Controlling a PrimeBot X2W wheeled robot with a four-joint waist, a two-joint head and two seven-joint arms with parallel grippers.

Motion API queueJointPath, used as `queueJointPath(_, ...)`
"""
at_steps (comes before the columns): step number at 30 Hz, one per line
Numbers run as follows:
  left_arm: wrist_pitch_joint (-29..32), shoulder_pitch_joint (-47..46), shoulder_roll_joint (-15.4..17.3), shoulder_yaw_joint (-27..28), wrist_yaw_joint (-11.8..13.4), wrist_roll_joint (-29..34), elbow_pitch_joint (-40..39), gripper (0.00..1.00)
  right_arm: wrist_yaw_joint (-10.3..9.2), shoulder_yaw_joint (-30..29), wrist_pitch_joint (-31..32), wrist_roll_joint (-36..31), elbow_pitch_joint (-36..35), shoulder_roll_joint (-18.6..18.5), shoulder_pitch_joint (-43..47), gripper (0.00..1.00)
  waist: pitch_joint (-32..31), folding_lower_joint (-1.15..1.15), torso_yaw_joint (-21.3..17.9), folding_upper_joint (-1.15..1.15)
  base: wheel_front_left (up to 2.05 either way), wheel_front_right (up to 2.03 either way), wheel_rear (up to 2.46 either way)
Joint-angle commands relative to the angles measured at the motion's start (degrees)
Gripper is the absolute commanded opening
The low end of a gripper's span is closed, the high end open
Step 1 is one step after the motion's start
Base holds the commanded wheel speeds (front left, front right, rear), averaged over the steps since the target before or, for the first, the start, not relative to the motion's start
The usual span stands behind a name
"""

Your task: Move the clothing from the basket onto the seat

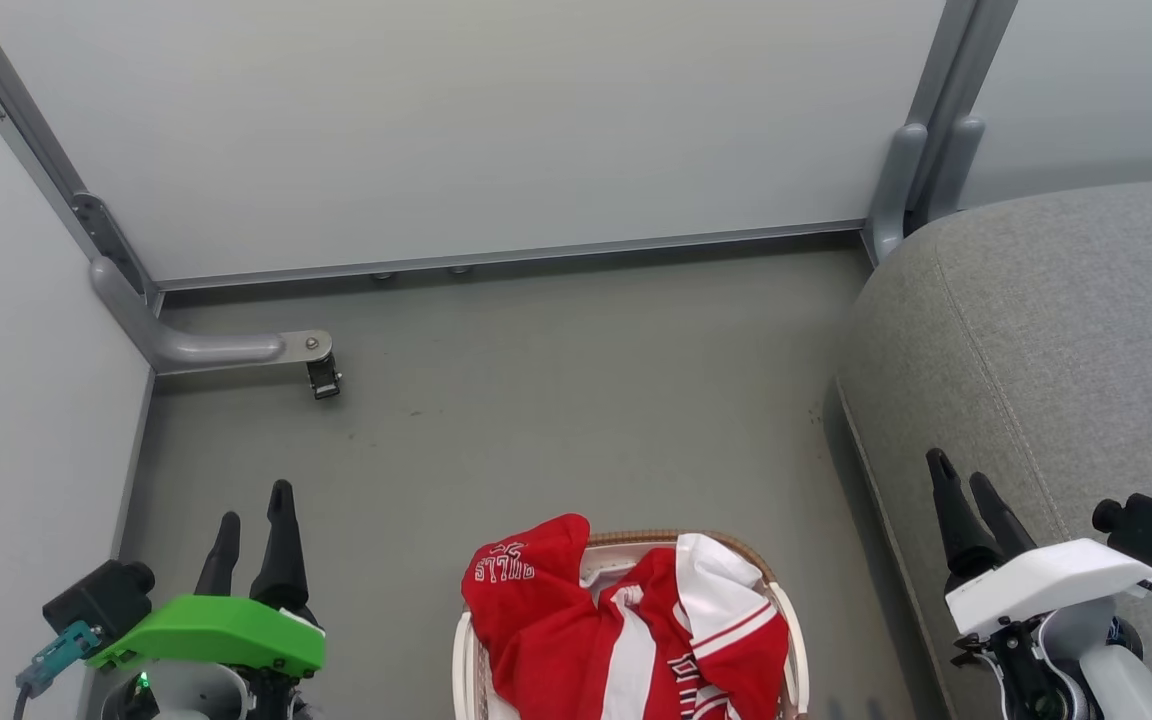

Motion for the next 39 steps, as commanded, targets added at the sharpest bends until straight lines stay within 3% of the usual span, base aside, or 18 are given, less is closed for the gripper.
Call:
queueJointPath(1, -0.6, -1.7, 0.8, -0.6, 0.5, 2.4, -0.4, 1.0, 0.01, 0.3, -0.6, -2.2, -0.4, -0.7, -1.5, 1.0, 0.1, 0.0, 0.0, 0.21, 0.0, 0.0, 0.0)
queueJointPath(18, -3.3, -1.7, 3.1, -5.6, 5.0, 13.7, -0.2, 1.0, 0.01, 1.7, -3.4, -14.6, 0.0, -1.5, -1.4, 1.0, 0.1, 0.0, 0.0, 0.28, 0.0, 0.0, 0.0)
queueJointPath(30, -5.1, -0.6, 3.2, -7.0, 6.0, 19.8, 0.3, 1.0, 0.01, 3.0, -5.2, -20.9, 2.8, -1.9, -1.5, 1.0, 0.2, 0.0, 0.1, 0.33, 0.0, 0.0, 0.0)
queueJointPath(39, -6.2, 0.2, 2.7, -7.0, 5.2, 24.3, 0.3, 1.0, 0.02, 3.5, -6.3, -25.3, 3.7, -2.3, -1.4, 1.0, 0.0, 0.0, 0.1, 0.37, 0.0, 0.0, 0.0)
